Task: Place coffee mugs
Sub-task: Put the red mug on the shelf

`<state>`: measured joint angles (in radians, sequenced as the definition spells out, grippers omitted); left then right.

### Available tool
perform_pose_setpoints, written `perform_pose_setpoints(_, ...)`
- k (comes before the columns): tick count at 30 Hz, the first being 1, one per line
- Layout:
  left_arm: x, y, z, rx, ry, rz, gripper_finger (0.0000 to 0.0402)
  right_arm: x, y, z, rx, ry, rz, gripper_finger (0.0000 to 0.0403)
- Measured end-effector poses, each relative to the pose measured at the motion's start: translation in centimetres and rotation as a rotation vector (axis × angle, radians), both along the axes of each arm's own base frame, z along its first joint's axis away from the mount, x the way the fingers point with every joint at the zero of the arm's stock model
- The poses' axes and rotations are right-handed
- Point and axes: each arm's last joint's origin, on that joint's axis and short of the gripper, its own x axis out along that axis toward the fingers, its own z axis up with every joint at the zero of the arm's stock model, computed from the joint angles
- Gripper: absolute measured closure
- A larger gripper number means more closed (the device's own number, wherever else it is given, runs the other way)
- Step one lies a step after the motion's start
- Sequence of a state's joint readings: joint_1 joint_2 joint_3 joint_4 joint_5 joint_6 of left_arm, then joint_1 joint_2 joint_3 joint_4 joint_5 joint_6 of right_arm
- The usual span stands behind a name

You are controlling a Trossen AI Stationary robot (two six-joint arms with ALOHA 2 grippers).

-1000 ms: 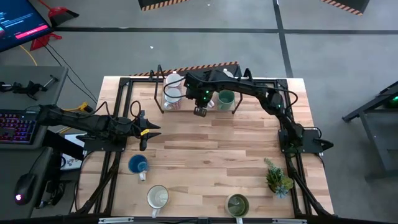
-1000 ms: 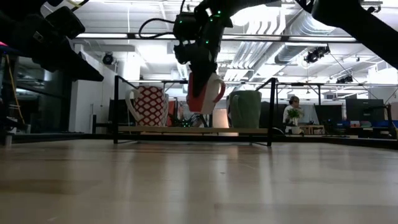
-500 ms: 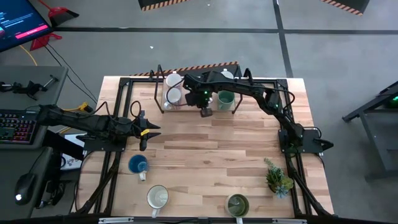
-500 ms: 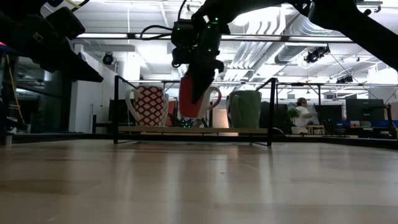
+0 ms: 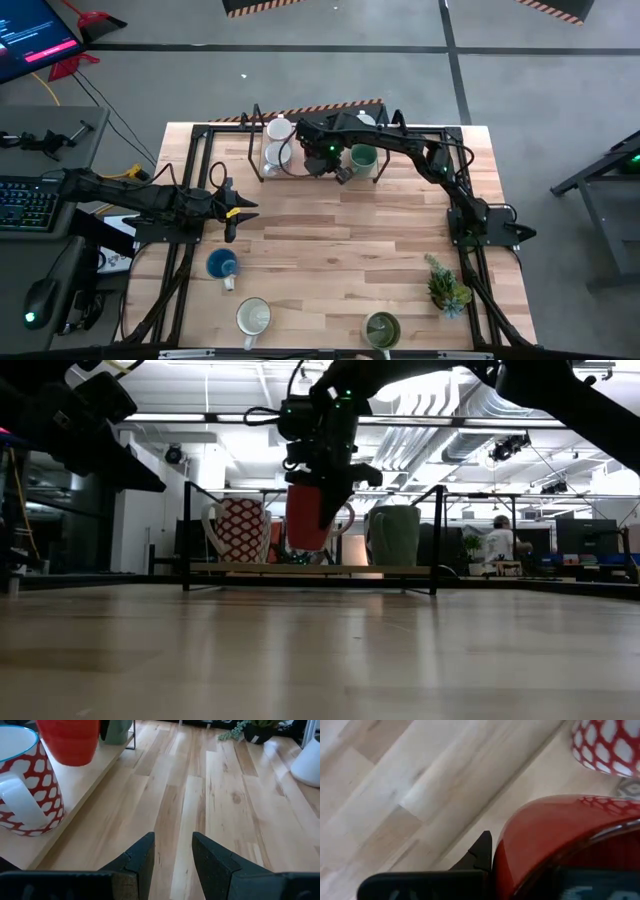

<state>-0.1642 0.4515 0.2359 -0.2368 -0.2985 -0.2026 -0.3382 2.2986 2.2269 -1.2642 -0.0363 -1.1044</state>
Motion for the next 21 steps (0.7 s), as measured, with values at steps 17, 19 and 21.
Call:
perform_pose_setpoints(17, 0.0, 0.0, 0.0, -0.005, -0.001, 0.002, 0.028, -0.8, -1.0, -0.9, 0.022, 0.079, 0.148, 0.0392)
perform_pose_setpoints(19, 0.0, 0.0, 0.0, -0.005, -0.001, 0.002, 0.028, -0.8, -0.8, -0.9, 0.017, 0.08, 0.178, 0.0392)
perform_pose_setpoints(21, 0.0, 0.0, 0.0, -0.005, -0.001, 0.002, 0.028, -0.7, -0.7, -0.9, 0.004, 0.083, 0.213, 0.0392)
